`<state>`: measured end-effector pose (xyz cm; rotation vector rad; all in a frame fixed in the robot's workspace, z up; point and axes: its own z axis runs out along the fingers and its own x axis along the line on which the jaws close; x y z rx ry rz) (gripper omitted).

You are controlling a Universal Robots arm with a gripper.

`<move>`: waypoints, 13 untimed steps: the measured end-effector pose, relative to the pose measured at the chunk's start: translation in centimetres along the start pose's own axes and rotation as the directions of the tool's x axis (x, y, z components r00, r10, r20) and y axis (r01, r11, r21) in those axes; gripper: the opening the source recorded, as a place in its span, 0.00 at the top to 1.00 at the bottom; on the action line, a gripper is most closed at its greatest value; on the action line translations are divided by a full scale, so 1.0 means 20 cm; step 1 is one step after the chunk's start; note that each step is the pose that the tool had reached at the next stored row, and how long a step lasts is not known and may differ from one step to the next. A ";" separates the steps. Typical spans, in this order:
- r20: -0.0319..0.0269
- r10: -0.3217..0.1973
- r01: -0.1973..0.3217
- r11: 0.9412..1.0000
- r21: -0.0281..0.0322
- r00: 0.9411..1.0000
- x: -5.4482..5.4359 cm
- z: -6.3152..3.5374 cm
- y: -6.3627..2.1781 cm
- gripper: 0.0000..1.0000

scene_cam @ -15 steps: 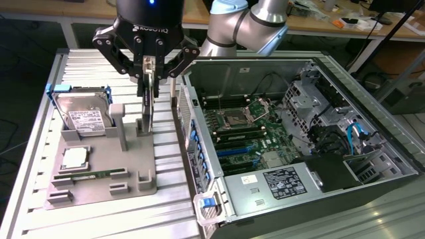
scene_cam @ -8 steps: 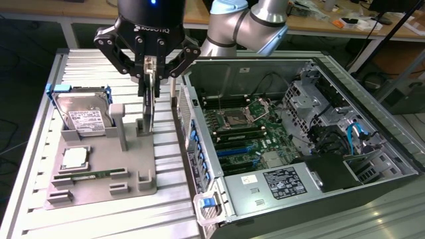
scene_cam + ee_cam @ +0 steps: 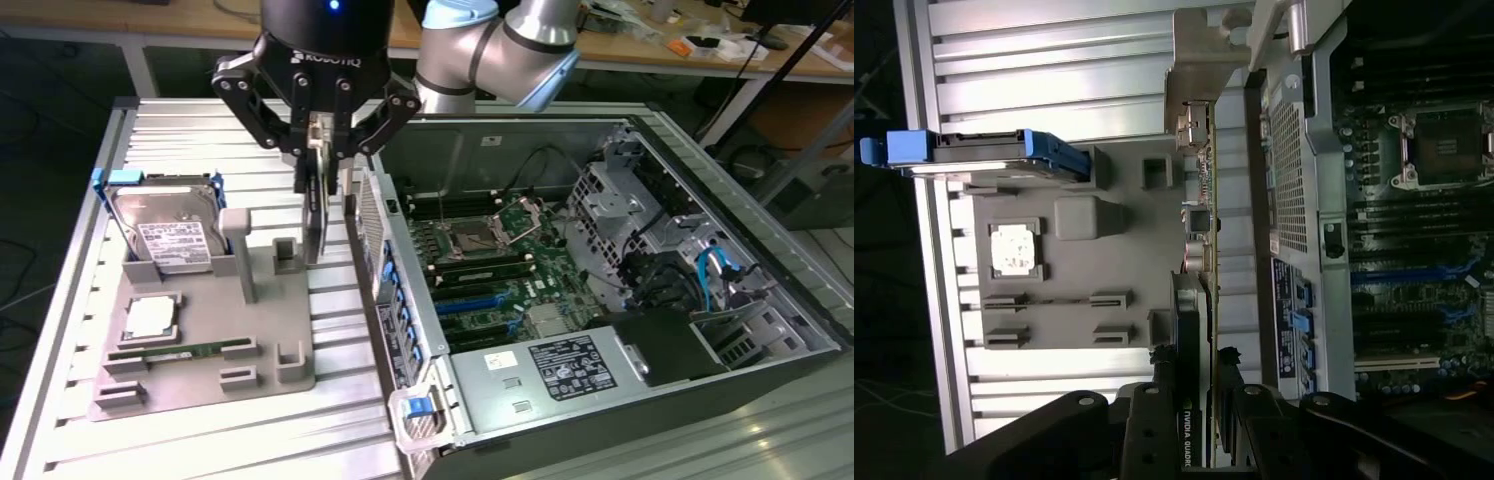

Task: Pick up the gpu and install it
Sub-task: 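Pick up the gpu and move the gpu toward the slot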

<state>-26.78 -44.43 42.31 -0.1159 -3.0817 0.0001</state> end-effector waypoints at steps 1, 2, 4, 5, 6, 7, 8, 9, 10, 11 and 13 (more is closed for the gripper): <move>0.000 0.000 0.000 1.000 0.000 1.000 -0.01 0.000 0.000 0.73; 0.000 0.000 0.000 1.000 0.000 1.000 -0.01 -0.001 0.001 0.73; 0.000 0.000 0.000 1.000 0.000 1.000 -0.02 -0.002 0.001 0.73; 0.000 0.000 0.000 1.000 0.000 1.000 -0.02 -0.002 0.002 0.73; 0.000 0.000 0.000 1.000 0.000 1.000 -0.03 -0.003 0.002 0.73; 0.000 0.000 0.000 1.000 0.000 1.000 -0.03 -0.003 0.002 0.73; 0.000 0.000 0.000 1.000 0.000 1.000 -0.04 -0.003 0.003 0.73; 0.000 0.000 0.000 1.000 0.000 1.000 -0.04 -0.005 0.003 0.73; 0.000 0.000 0.000 1.000 0.000 1.000 -0.04 -0.006 0.003 0.73; 0.000 0.000 0.000 1.000 0.000 1.000 -0.05 -0.006 0.004 0.73; 0.000 0.000 0.000 1.000 0.000 1.000 -0.06 -0.008 0.004 0.73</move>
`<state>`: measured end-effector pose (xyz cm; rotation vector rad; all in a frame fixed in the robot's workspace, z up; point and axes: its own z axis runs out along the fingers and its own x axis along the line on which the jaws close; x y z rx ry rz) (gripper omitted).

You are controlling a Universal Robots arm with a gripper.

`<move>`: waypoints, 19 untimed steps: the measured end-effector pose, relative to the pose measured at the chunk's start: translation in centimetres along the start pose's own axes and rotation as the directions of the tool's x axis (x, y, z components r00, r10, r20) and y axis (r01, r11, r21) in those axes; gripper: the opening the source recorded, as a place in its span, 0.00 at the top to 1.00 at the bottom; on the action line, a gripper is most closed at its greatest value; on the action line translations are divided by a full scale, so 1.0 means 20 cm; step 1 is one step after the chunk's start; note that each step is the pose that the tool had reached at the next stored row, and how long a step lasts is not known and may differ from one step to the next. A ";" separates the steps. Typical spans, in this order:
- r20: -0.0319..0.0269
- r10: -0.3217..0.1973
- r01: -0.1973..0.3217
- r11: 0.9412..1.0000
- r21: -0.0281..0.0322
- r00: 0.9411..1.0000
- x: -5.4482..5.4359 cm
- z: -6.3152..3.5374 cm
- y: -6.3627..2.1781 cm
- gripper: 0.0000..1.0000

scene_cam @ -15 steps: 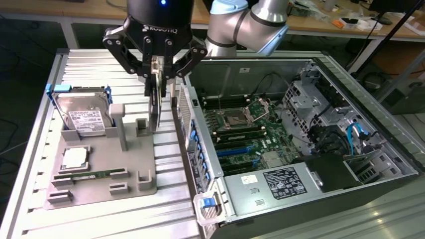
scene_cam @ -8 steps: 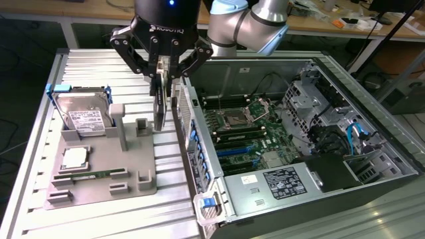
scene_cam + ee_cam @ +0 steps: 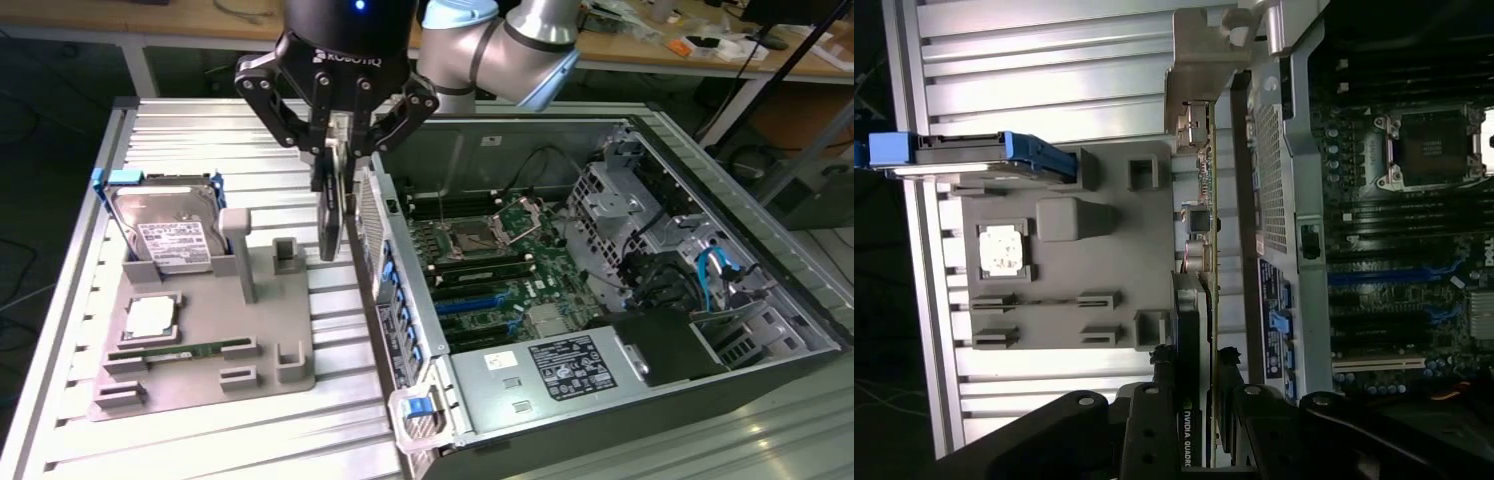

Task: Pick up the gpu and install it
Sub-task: 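Pick up the gpu and move the gpu toward the slot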

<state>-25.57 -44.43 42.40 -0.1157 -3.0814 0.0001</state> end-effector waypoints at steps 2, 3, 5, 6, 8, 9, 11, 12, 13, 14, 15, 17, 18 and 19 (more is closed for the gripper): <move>0.000 0.000 0.000 1.000 0.000 1.000 -0.01 -0.001 0.001 0.73; 0.000 0.000 0.000 1.000 0.000 1.000 -0.01 -0.003 0.001 0.73; 0.000 0.000 0.000 1.000 0.000 1.000 -0.01 -0.004 0.001 0.73; 0.000 0.000 0.000 1.000 0.000 1.000 -0.01 -0.004 0.001 0.73; 0.000 0.000 0.000 1.000 0.000 1.000 -0.01 -0.004 0.001 0.73; 0.000 0.000 0.000 1.000 0.000 1.000 -0.01 -0.005 0.001 0.73; 0.000 0.000 0.000 1.000 0.000 1.000 -0.01 -0.008 0.001 0.73; 0.000 0.000 0.000 1.000 0.000 1.000 -0.01 -0.009 0.001 0.73; 0.000 0.000 0.000 1.000 0.000 1.000 -0.01 -0.009 0.001 0.73; 0.000 0.000 0.000 1.000 0.000 1.000 -0.01 -0.009 0.001 0.73; 0.000 0.000 0.000 1.000 0.000 1.000 -0.01 -0.009 0.001 0.73; 0.000 0.000 0.000 1.000 0.000 1.000 -0.01 -0.009 0.001 0.73; 0.000 0.000 0.000 1.000 0.000 1.000 -0.01 -0.009 0.001 0.73; 0.000 0.000 0.000 1.000 0.000 1.000 -0.01 -0.009 0.001 0.73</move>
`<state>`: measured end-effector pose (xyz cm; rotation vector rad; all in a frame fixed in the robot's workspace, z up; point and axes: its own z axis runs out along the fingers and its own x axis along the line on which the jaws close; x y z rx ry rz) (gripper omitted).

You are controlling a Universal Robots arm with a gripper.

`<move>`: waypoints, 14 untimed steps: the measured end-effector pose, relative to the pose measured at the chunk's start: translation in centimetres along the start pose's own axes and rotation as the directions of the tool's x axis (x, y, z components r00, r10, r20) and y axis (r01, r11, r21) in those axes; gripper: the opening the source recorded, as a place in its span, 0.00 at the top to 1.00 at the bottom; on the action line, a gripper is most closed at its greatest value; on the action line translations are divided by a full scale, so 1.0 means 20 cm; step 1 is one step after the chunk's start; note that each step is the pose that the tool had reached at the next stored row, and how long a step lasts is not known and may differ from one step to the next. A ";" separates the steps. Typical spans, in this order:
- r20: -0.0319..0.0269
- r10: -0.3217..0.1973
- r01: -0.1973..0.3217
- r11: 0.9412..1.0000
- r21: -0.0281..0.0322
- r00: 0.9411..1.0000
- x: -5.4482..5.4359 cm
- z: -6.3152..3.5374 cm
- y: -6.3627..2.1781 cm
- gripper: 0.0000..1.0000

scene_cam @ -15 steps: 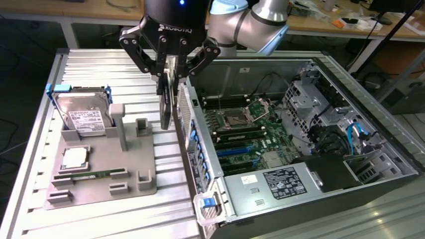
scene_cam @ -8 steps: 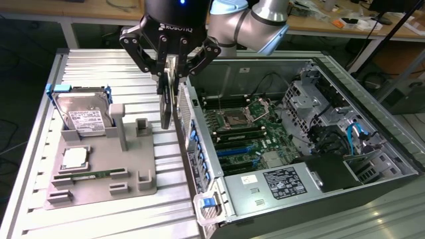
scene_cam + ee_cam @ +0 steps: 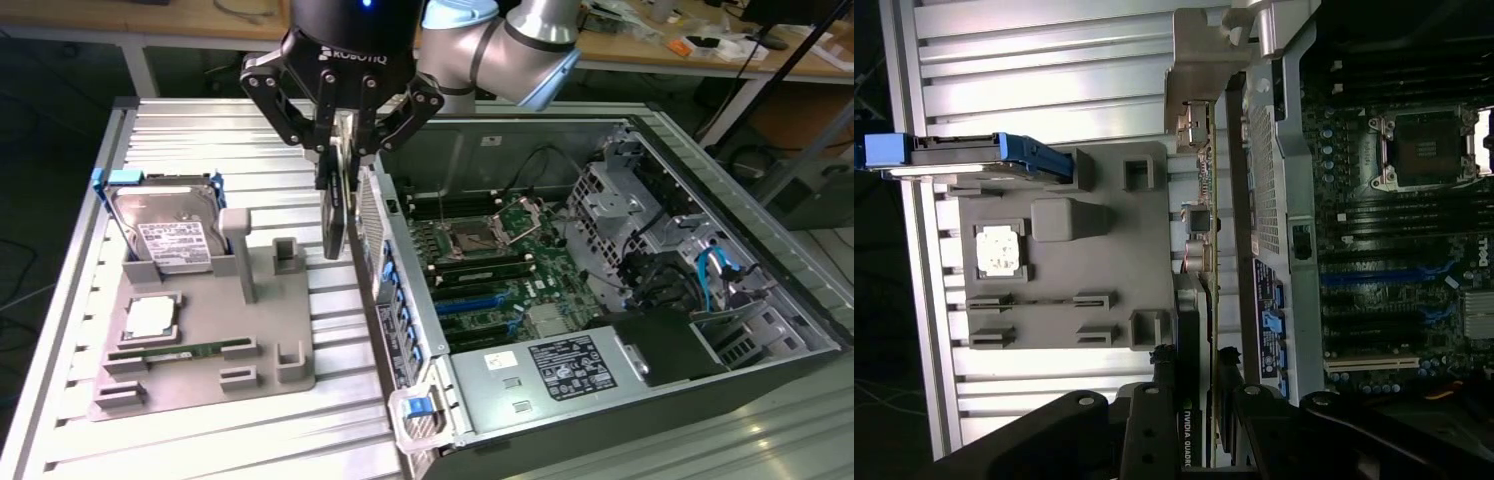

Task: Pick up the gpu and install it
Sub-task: 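Pick up the gpu and move the gpu toward the slot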

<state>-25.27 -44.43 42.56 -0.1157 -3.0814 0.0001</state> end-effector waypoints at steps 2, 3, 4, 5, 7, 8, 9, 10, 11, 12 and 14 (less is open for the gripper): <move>0.000 0.000 0.000 1.000 0.000 1.000 0.00 0.000 0.000 0.73; 0.000 0.000 0.000 1.000 0.000 1.000 0.00 0.000 0.000 0.73; 0.000 0.000 0.000 1.000 0.000 1.000 0.00 0.000 0.000 0.73; 0.000 0.000 0.000 1.000 0.000 1.000 0.00 0.000 0.000 0.73; 0.000 0.000 0.000 1.000 0.000 1.000 0.00 -0.008 0.000 0.73; 0.000 0.000 0.000 1.000 0.000 1.000 0.00 -0.015 0.000 0.73; 0.000 0.000 0.000 1.000 0.000 1.000 -0.01 -0.020 0.000 0.73; 0.000 0.000 0.000 1.000 0.000 1.000 -0.01 -0.024 0.001 0.73; 0.000 0.000 0.000 1.000 0.000 1.000 -0.02 -0.025 0.002 0.73; 0.000 0.000 0.000 1.000 0.000 1.000 -0.03 -0.026 0.002 0.73; 0.000 0.000 0.000 1.000 0.000 1.000 -0.05 -0.027 0.004 0.73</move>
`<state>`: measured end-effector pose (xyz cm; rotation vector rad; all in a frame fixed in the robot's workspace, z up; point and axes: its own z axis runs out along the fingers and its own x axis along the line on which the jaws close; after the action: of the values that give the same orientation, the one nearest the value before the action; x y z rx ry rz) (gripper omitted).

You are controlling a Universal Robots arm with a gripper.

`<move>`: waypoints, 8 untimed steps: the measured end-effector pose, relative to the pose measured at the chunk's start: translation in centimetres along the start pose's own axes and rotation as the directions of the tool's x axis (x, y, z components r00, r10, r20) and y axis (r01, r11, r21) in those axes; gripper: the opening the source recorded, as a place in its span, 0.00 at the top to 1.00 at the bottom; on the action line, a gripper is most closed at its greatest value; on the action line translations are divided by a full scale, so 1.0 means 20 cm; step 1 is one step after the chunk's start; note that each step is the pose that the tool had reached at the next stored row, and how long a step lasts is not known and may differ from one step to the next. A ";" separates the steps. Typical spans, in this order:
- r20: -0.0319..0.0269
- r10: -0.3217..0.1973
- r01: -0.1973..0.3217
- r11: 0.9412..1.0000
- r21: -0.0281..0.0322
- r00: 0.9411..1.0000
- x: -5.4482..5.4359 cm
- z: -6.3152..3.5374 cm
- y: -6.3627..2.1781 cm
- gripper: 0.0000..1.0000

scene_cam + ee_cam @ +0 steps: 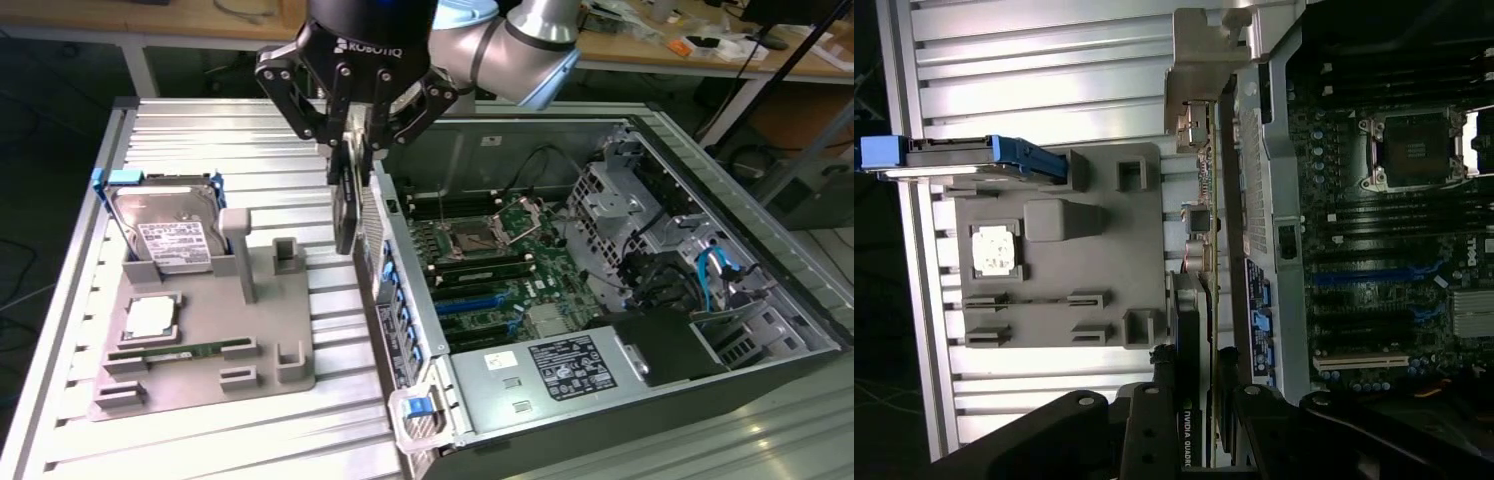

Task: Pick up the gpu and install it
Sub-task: 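Pick up the gpu and move the gpu toward the slot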

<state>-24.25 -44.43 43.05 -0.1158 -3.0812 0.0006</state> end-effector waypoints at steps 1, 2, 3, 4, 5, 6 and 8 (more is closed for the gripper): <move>0.000 0.000 0.000 1.000 0.000 1.000 -0.01 -0.001 0.000 0.73; 0.000 0.000 0.000 1.000 0.000 1.000 -0.02 -0.001 0.001 0.73; 0.001 0.000 0.000 1.000 0.000 1.000 -0.02 -0.001 0.001 0.73; 0.004 0.000 0.000 1.000 0.000 1.000 -0.03 -0.001 0.002 0.73; 0.012 0.000 0.000 1.000 0.001 1.000 -0.03 0.000 0.002 0.73; 0.022 0.000 0.000 1.000 0.001 1.000 -0.04 0.001 0.003 0.73; 0.038 0.000 0.000 1.000 0.001 0.999 -0.05 0.002 0.004 0.73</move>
<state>-23.25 -44.43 42.95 -0.1171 -3.1186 0.0041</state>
